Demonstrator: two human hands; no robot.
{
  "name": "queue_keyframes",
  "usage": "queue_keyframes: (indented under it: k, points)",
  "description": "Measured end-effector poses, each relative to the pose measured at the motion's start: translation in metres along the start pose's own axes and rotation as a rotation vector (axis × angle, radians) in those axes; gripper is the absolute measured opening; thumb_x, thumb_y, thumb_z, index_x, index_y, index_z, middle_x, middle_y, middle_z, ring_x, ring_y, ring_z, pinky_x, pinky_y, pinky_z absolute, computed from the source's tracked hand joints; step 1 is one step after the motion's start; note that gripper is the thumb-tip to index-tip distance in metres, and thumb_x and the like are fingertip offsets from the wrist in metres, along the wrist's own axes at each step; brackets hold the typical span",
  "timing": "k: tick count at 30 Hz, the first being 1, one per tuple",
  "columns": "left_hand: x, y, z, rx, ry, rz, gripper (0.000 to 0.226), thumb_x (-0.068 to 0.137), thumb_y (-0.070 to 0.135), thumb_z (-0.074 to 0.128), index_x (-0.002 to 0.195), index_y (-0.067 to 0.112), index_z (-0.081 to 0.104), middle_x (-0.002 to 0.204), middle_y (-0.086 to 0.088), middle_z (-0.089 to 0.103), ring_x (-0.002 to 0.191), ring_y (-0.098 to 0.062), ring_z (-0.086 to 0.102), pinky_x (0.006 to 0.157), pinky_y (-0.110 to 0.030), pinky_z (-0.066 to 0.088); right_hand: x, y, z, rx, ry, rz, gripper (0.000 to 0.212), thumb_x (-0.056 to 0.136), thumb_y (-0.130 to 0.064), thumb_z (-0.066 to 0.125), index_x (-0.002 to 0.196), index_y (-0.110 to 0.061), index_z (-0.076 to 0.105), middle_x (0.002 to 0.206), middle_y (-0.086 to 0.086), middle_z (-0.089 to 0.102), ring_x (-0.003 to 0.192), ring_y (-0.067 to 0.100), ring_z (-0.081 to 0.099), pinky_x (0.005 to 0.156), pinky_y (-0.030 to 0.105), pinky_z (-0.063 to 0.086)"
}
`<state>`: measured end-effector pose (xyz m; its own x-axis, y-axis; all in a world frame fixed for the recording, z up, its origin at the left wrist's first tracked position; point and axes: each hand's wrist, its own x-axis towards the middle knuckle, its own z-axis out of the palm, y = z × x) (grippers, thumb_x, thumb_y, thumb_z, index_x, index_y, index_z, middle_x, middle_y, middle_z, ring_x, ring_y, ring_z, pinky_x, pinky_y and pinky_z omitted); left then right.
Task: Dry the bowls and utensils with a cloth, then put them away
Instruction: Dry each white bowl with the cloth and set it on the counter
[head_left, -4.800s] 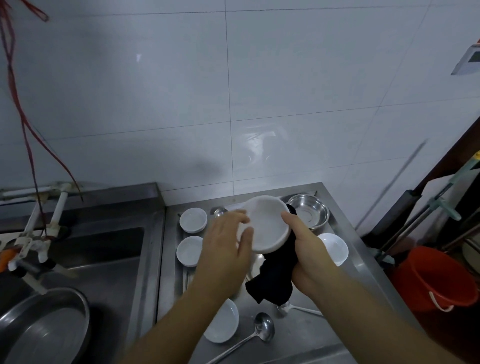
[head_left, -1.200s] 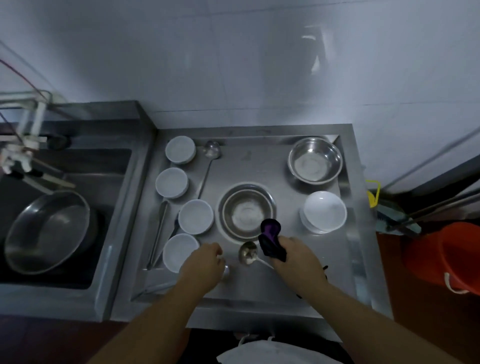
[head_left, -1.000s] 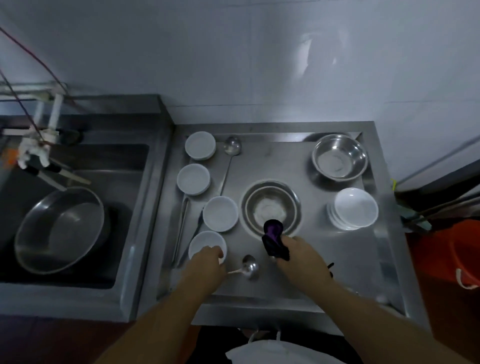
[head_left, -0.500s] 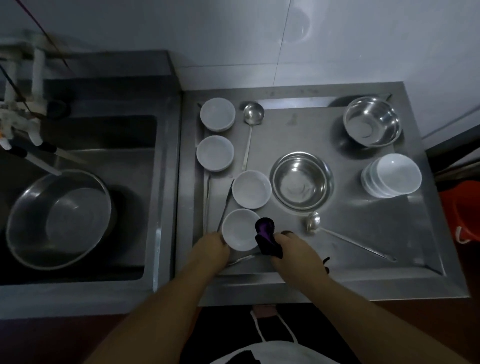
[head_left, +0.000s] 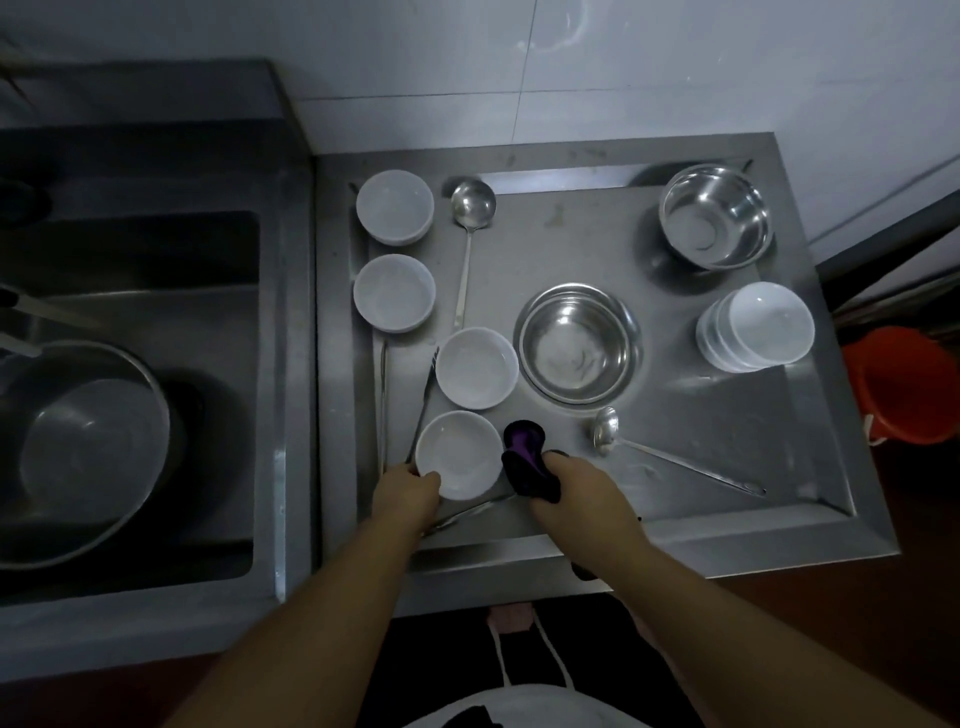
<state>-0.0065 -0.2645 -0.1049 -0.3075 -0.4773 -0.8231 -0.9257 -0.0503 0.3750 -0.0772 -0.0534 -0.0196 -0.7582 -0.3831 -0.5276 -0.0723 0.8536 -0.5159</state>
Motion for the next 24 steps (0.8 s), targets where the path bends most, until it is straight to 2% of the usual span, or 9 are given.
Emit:
queue_keyframes:
  k: [3,6,8,10,14,16,19,22,24]
  points:
    - [-0.003,0.000,-0.008,-0.224,-0.022,-0.083,0.032,0.094,0.012,0.067,0.124,0.003,0.072,0.105,-0.015,0.073,0.100,-0.034,0.070,0.086,-0.044,0.063,0.002,-0.009,-0.009,0.072,0.013,0.014,0.006,0.088,-0.025,0.069,0.088,-0.026,0.063,0.076,-0.005,0.062,0.067,0.007,0.059,0.052,0.023,0.037]
    - [-0.013,0.003,-0.021,-0.386,-0.055,-0.126,0.022,0.095,0.008,0.068,0.117,0.005,0.068,0.117,-0.023,0.071,0.105,-0.039,0.071,0.073,-0.040,0.064,0.005,-0.023,-0.020,0.134,0.024,0.017,0.008,0.087,-0.024,0.071,0.093,-0.021,0.066,0.077,-0.002,0.068,0.069,0.009,0.064,0.060,0.025,0.047]
    - [-0.019,0.004,-0.033,-0.428,-0.076,-0.118,0.027,0.095,0.008,0.069,0.121,0.002,0.064,0.121,-0.026,0.068,0.107,-0.042,0.070,0.082,-0.049,0.065,0.005,-0.035,-0.029,0.176,0.021,0.017,0.008,0.088,-0.027,0.070,0.091,-0.022,0.065,0.075,-0.001,0.068,0.069,0.013,0.065,0.063,0.033,0.050]
    - [-0.026,0.007,-0.048,-0.486,-0.111,-0.113,0.033,0.096,0.009,0.067,0.126,-0.004,0.061,0.123,-0.029,0.067,0.109,-0.044,0.069,0.087,-0.055,0.064,0.004,-0.046,-0.038,0.249,0.023,0.010,0.009,0.089,-0.030,0.069,0.086,-0.026,0.061,0.070,-0.001,0.066,0.066,0.016,0.065,0.062,0.033,0.051]
    - [-0.043,0.023,-0.077,-0.543,-0.167,-0.026,0.038,0.097,0.011,0.067,0.130,-0.002,0.056,0.124,-0.026,0.065,0.105,-0.039,0.070,0.072,-0.046,0.067,0.001,-0.076,-0.055,0.325,0.041,-0.032,0.009,0.091,-0.031,0.069,0.091,-0.025,0.062,0.078,0.005,0.069,0.076,0.027,0.068,0.070,0.040,0.056]
    - [-0.055,0.037,-0.089,-0.569,-0.208,0.033,0.037,0.098,0.014,0.068,0.131,0.001,0.057,0.123,-0.025,0.065,0.100,-0.037,0.072,0.071,-0.043,0.065,-0.002,-0.096,-0.064,0.395,0.051,-0.061,0.013,0.089,-0.039,0.069,0.092,-0.028,0.063,0.079,0.007,0.070,0.078,0.031,0.069,0.072,0.045,0.058]
    - [-0.079,0.066,-0.103,-0.652,-0.310,0.121,0.032,0.099,0.011,0.066,0.129,0.002,0.062,0.121,-0.024,0.070,0.105,-0.038,0.073,0.076,-0.045,0.066,-0.007,-0.127,-0.079,0.445,0.081,-0.119,0.023,0.088,-0.056,0.054,0.096,-0.037,0.065,0.081,-0.004,0.070,0.079,0.020,0.068,0.077,0.041,0.056]
    - [-0.112,0.099,-0.117,-0.765,-0.425,0.225,0.029,0.097,0.010,0.067,0.125,0.004,0.070,0.118,-0.023,0.076,0.108,-0.037,0.075,0.087,-0.050,0.065,-0.012,-0.159,-0.099,0.472,0.086,-0.218,0.030,0.091,-0.053,0.044,0.102,-0.034,0.065,0.096,-0.002,0.068,0.092,0.017,0.065,0.089,0.043,0.053]
    - [-0.136,0.121,-0.127,-0.790,-0.500,0.331,0.038,0.089,0.014,0.074,0.126,0.006,0.071,0.120,-0.020,0.077,0.112,-0.039,0.074,0.097,-0.053,0.062,-0.016,-0.178,-0.115,0.399,0.124,-0.325,0.023,0.096,-0.044,0.041,0.103,-0.036,0.061,0.100,-0.003,0.064,0.092,0.008,0.059,0.084,0.034,0.049]
